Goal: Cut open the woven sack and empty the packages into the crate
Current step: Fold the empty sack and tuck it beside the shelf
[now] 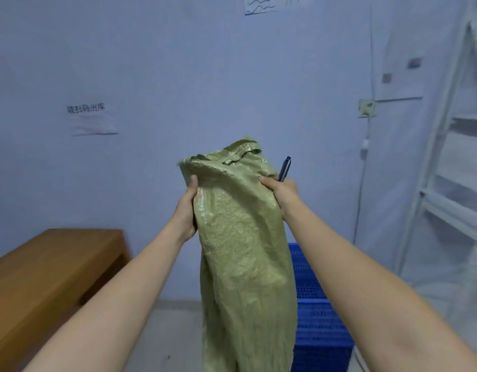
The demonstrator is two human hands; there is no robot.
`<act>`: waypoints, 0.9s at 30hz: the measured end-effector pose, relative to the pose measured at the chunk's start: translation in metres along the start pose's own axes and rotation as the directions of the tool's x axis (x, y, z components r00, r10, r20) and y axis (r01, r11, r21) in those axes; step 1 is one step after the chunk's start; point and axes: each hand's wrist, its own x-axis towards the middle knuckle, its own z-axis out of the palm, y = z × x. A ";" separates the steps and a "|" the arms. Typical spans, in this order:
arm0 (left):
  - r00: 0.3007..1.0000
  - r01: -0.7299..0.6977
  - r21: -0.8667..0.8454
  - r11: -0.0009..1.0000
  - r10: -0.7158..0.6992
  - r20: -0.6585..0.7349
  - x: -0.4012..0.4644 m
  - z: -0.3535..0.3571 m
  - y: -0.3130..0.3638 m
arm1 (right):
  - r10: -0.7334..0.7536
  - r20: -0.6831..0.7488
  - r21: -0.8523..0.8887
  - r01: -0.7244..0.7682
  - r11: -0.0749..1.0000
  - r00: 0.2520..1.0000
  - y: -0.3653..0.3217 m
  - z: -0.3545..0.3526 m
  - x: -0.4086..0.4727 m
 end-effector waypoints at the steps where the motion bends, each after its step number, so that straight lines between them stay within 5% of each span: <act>1: 0.999 0.002 -0.023 1.000 -0.001 0.047 0.006 0.014 -0.011 | -0.019 -0.075 0.001 0.019 1.000 0.997 -0.003 -0.014 0.008; 9: 0.906 0.017 0.146 0.989 -0.077 0.415 0.077 0.124 -0.115 | -0.111 -0.426 0.016 0.130 0.991 0.898 -0.040 -0.127 0.074; 14: 0.880 0.069 0.095 0.993 -0.105 0.463 0.136 0.217 -0.138 | -0.153 -0.668 -0.254 -0.029 0.967 0.729 -0.058 -0.223 0.132; 18: 0.875 -0.059 0.005 0.998 0.050 0.481 0.167 0.287 -0.152 | -0.289 -0.617 -0.731 -0.397 0.554 0.732 -0.077 -0.303 0.148; 22: 0.804 -0.326 0.090 0.941 0.226 0.550 0.183 0.346 -0.167 | 0.057 -0.631 -0.763 -0.633 0.135 0.773 -0.092 -0.363 0.144; 25: 0.742 -0.250 0.055 0.967 0.155 0.652 0.196 0.395 -0.174 | 0.307 -0.643 -0.762 -0.626 -0.163 0.702 -0.104 -0.413 0.152; 27: 0.757 -0.163 0.044 0.986 0.097 0.646 0.204 0.429 -0.180 | 0.395 -0.647 -0.749 -0.641 -0.166 0.652 -0.108 -0.453 0.162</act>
